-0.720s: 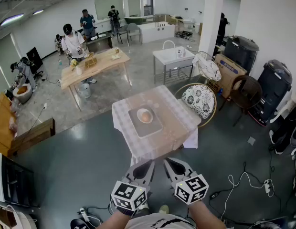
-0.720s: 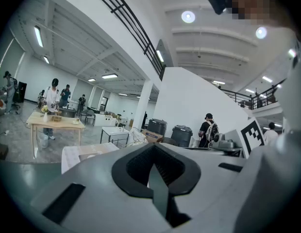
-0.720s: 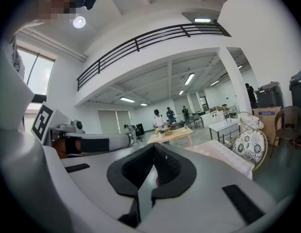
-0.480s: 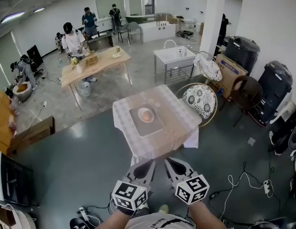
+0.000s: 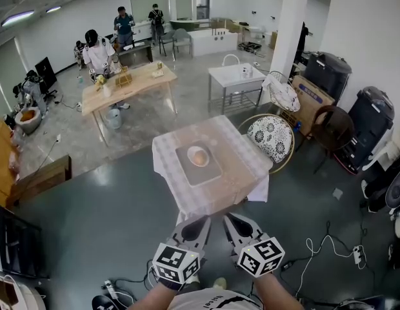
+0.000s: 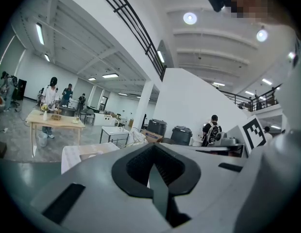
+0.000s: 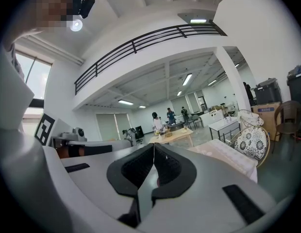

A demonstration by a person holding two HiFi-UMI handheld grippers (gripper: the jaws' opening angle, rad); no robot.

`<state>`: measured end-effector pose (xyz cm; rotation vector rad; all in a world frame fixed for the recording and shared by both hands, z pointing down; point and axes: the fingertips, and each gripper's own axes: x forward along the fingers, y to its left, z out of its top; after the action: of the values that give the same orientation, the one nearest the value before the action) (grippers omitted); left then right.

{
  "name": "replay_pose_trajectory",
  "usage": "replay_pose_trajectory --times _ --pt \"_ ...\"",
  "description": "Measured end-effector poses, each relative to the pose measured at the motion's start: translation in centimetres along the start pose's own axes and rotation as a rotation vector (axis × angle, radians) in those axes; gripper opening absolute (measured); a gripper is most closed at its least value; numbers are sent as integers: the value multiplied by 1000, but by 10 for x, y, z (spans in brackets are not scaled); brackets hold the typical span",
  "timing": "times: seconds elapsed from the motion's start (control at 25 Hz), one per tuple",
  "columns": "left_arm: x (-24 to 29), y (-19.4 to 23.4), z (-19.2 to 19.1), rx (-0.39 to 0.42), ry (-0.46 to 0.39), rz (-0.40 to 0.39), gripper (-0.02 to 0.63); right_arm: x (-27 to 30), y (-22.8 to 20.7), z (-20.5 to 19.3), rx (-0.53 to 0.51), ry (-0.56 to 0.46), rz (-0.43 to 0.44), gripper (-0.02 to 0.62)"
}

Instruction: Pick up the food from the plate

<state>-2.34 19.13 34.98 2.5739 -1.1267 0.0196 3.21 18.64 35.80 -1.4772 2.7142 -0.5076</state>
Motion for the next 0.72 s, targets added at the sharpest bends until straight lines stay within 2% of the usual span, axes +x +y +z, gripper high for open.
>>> replay_pose_trajectory --times 0.72 --pt "-7 66 16 -10 -7 -47 5 56 22 4 -1 -23 -100 17"
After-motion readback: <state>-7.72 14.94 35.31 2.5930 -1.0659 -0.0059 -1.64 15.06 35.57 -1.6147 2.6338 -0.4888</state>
